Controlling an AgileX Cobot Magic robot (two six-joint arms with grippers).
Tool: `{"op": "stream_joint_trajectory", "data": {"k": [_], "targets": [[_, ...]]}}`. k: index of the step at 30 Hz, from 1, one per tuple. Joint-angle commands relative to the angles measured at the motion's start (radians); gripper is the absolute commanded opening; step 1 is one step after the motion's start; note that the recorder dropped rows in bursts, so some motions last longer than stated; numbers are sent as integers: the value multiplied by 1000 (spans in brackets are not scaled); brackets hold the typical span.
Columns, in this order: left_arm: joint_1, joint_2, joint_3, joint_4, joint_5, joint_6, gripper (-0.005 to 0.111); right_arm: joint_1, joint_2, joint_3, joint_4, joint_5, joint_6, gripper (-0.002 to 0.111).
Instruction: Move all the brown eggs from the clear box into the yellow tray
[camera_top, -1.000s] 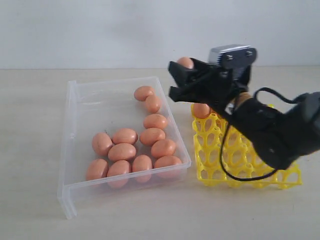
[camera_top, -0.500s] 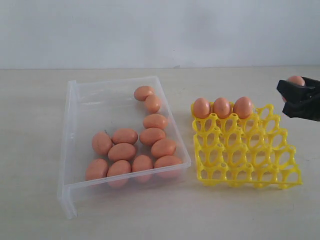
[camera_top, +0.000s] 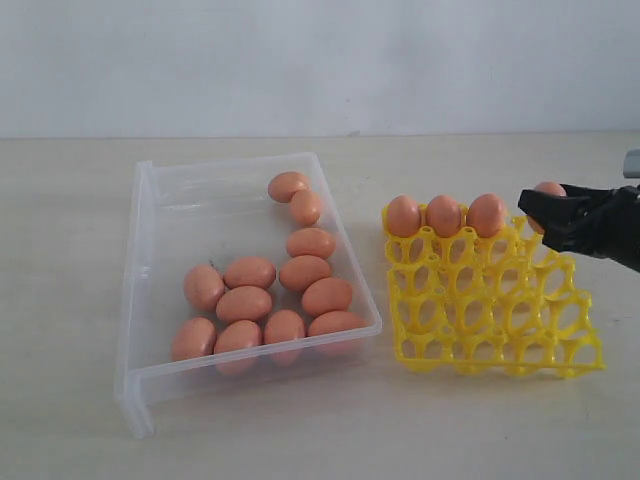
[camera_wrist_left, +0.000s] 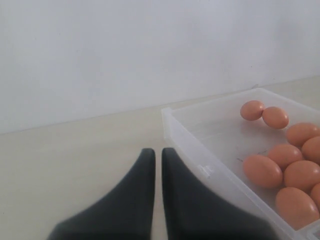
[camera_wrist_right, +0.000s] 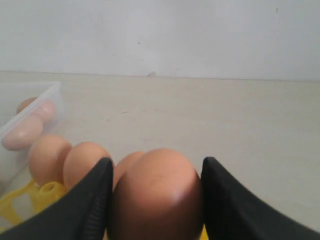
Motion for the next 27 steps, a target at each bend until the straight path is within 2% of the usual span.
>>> {"op": "stream_joint_trajectory", "data": {"k": [1,10,16,27], "targets": [[-6,-1,4,-2,-3,-5,4,-6,30,-16,41,-19,7,0],[-6,-1,4,-2,-3,-5,4,5,61,-49,68,-19,7,0],[-6,-1,4,-2,-3,-5,4,75,106,-83,149,-19,-14,0],[-6,-1,4,-2,-3,-5,4,72,164,-83,192,-19,-93,0]]}}
